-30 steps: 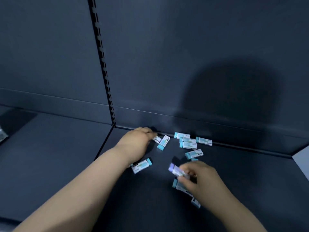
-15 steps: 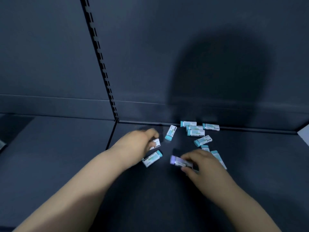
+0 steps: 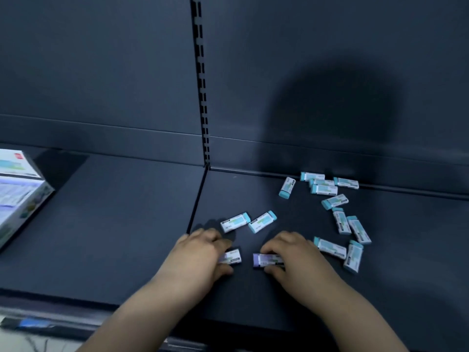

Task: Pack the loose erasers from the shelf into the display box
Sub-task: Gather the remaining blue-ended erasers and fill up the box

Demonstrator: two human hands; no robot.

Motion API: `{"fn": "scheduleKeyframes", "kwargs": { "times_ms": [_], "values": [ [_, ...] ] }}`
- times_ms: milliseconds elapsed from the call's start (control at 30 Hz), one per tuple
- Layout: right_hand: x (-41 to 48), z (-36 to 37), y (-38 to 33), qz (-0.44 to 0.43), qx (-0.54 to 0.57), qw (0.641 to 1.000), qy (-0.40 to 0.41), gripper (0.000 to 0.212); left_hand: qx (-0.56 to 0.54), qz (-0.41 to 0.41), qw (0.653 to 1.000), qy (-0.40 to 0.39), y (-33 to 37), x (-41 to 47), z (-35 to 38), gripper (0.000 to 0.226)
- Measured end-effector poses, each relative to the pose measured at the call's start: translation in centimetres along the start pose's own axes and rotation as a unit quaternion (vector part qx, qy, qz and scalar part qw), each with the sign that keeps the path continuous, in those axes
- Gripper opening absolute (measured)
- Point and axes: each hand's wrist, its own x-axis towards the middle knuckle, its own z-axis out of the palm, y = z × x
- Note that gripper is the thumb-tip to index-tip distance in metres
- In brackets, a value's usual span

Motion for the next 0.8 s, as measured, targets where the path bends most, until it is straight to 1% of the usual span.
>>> {"fn": "scheduleKeyframes", "kwargs": {
  "times_ms": [67, 133, 267, 333, 433, 500, 567, 800],
  "values": [
    [-0.4, 0.4, -0.4, 0.004, 0.006, 1.0, 0.015, 0.022, -0.017, 0.005, 1.0, 0.003, 0.2, -0.1, 0.1, 0.04],
    [-0.7, 0.6, -0.7, 0.004, 0.007, 1.0, 0.025, 0.023, -0.032, 0.024, 0.999, 0.027, 0.4, -0.4, 0.2, 0.035],
    [-1.7, 0.8, -1.2, 0.006, 0.019, 0.998, 0.053, 0.025, 0.0, 0.068, 0.996, 0.065, 0.9, -1.6, -0.1, 0.033],
    [-2.4, 0.7, -1.2, 0.006, 0.031, 0.998, 0.062, 0.023, 0.014, 0.078, 0.993, 0.091, 1.2, -2.7, -0.5, 0.036],
    [-3.2, 0.6, -1.5, -0.017, 0.046, 0.997, 0.065, 0.022, 0.043, 0.062, 0.989, 0.128, 1.9, -4.4, -0.9, 0.042],
    [-3.3, 0.5, -2.0, -0.046, 0.055, 0.996, 0.06, 0.022, 0.065, 0.03, 0.987, 0.143, 2.7, -5.4, -1.2, 0.042],
    [-3.3, 0.3, -2.4, -0.07, 0.065, 0.993, 0.065, 0.023, 0.09, 0.003, 0.984, 0.155, 3.3, -6.4, -1.5, 0.042],
    [-3.1, 0.8, -5.3, -0.116, 0.085, 0.986, 0.087, 0.021, 0.13, -0.035, 0.974, 0.183, 2.3, -9.8, -2.4, 0.041]
  ]
}}
